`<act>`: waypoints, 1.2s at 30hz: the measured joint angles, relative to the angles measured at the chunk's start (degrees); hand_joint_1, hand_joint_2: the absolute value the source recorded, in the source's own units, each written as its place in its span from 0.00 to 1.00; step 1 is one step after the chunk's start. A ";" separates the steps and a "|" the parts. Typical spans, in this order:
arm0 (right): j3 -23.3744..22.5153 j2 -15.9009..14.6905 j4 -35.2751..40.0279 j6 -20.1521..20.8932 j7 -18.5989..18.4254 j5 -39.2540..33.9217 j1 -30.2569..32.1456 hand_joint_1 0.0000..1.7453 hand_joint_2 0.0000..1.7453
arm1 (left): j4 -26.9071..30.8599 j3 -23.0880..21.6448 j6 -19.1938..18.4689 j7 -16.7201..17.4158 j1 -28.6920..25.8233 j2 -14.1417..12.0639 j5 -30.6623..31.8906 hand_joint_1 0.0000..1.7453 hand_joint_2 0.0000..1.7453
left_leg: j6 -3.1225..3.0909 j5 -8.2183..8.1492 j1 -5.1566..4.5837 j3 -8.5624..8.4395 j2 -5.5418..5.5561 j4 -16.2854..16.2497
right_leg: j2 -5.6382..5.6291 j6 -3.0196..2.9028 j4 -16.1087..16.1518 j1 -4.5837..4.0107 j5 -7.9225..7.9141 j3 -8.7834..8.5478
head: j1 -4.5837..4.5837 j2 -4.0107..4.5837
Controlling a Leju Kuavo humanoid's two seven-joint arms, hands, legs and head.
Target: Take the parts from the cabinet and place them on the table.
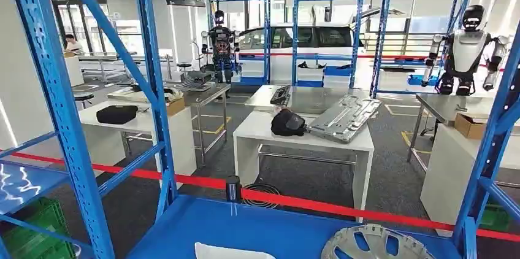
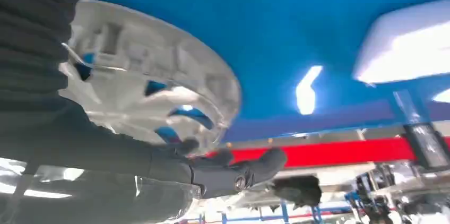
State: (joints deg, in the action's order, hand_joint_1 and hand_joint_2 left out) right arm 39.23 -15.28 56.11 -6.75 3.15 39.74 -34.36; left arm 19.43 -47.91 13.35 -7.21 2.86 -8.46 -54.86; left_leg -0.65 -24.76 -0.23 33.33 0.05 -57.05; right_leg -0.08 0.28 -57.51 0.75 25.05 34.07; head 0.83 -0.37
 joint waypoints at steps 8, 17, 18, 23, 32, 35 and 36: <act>0.61 0.46 -3.09 0.85 0.50 -0.17 -1.08 0.00 1.00 | -0.33 -0.37 0.52 -0.46 -0.05 -0.02 -0.48 0.00 0.00 | 1.83 -8.12 0.79 9.19 0.00 -18.40 | -0.11 -1.34 0.12 0.29 -0.15 -0.12 | 0.22 0.00; 1.84 1.03 -8.26 1.79 1.22 -1.05 -3.29 0.00 1.00 | -0.35 -0.44 1.12 -1.18 0.00 -0.90 -1.38 0.00 0.00 | -0.54 -0.23 -0.27 0.24 -0.04 0.06 | -0.24 -0.19 0.61 -0.20 -0.55 -0.21 | 0.22 0.00; 1.88 1.01 -8.71 1.79 1.22 -1.20 -3.41 0.00 1.00 | -0.35 -0.44 1.11 -1.20 0.00 -0.90 -1.46 0.00 0.00 | -1.02 0.48 0.46 -0.60 -0.24 1.10 | -0.11 -0.08 -0.16 -0.13 -0.18 0.40 | 0.13 0.00; 2.60 0.79 -11.98 2.14 1.22 -1.51 -4.29 0.00 1.00 | -0.37 -0.44 1.18 -1.22 -0.01 -0.90 -2.14 0.00 0.00 | -1.59 0.85 0.20 -0.34 -0.16 1.28 | -0.11 -0.12 -18.37 -0.07 6.97 9.19 | -0.11 0.00; 3.65 0.87 -15.56 3.54 1.73 -1.57 -5.99 0.00 1.00 | -0.37 -0.44 1.42 -2.32 -0.31 -1.22 -3.02 0.00 0.00 | 0.34 0.10 0.18 0.26 -0.04 -0.11 | 0.02 -0.29 -0.29 0.04 -0.25 0.47 | -0.09 0.00; 3.95 1.01 -16.13 3.67 1.79 -1.79 -6.55 0.00 1.00 | -0.37 -0.46 1.64 -2.58 -0.33 -1.38 -3.02 0.00 0.00 | 1.36 -2.98 0.49 2.39 0.00 -4.42 | -0.01 -1.20 0.00 0.70 -0.52 0.27 | 0.09 0.00; 4.02 1.01 -16.43 3.67 1.79 -1.90 -6.69 0.00 1.00 | -0.37 -0.44 1.73 -2.69 -0.38 -1.44 -3.02 0.00 0.00 | 1.66 -5.51 0.67 4.84 -0.01 -9.64 | -0.01 -1.22 -0.02 0.65 -0.50 0.31 | 0.13 0.00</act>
State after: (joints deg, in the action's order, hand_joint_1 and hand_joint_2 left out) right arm 43.25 -14.27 39.67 -3.08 4.94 37.83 -41.05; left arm 19.06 -48.35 15.08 -9.90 2.48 -9.90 -57.88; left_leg 1.01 -30.27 0.44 38.17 0.04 -66.69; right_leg -0.08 -0.94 -57.53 1.41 24.55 34.38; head 0.96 -0.37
